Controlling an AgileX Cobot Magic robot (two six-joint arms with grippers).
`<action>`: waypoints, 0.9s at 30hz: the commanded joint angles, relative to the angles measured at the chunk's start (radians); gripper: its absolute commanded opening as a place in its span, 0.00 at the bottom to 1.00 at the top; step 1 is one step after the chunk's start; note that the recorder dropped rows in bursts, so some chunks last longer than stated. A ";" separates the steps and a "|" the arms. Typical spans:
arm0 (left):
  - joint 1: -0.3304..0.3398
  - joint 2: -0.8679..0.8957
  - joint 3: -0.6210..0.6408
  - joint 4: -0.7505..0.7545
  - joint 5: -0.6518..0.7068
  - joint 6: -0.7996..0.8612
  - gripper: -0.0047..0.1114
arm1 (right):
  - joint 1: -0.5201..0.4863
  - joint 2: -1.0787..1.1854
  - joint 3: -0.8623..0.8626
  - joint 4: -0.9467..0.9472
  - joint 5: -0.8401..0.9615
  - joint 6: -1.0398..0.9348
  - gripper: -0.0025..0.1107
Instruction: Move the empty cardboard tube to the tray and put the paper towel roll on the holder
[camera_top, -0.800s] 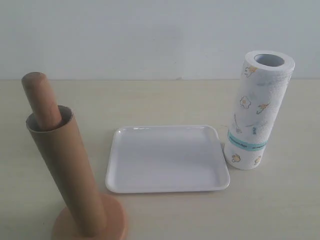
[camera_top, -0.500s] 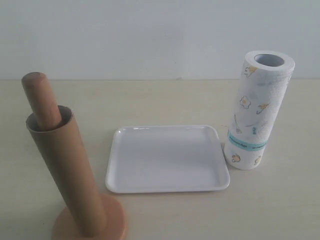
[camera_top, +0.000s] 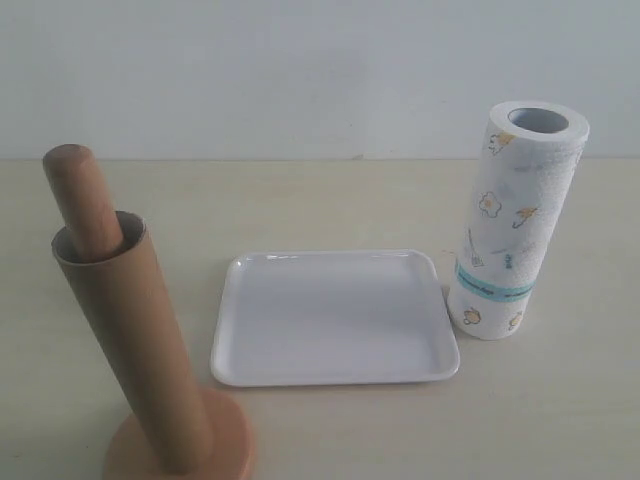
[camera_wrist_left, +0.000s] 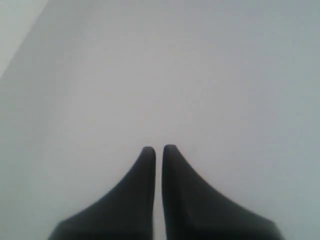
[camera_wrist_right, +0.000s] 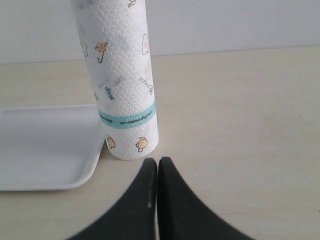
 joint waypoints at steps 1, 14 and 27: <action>0.004 0.125 -0.008 0.108 0.313 -0.142 0.08 | -0.005 -0.005 0.000 -0.004 -0.001 -0.007 0.02; 0.004 0.184 0.477 0.558 -0.112 -0.474 0.08 | -0.005 -0.005 0.000 -0.004 -0.001 -0.007 0.02; 0.004 0.185 0.477 1.012 -0.002 -0.804 0.30 | -0.005 -0.005 0.000 -0.004 -0.001 -0.007 0.02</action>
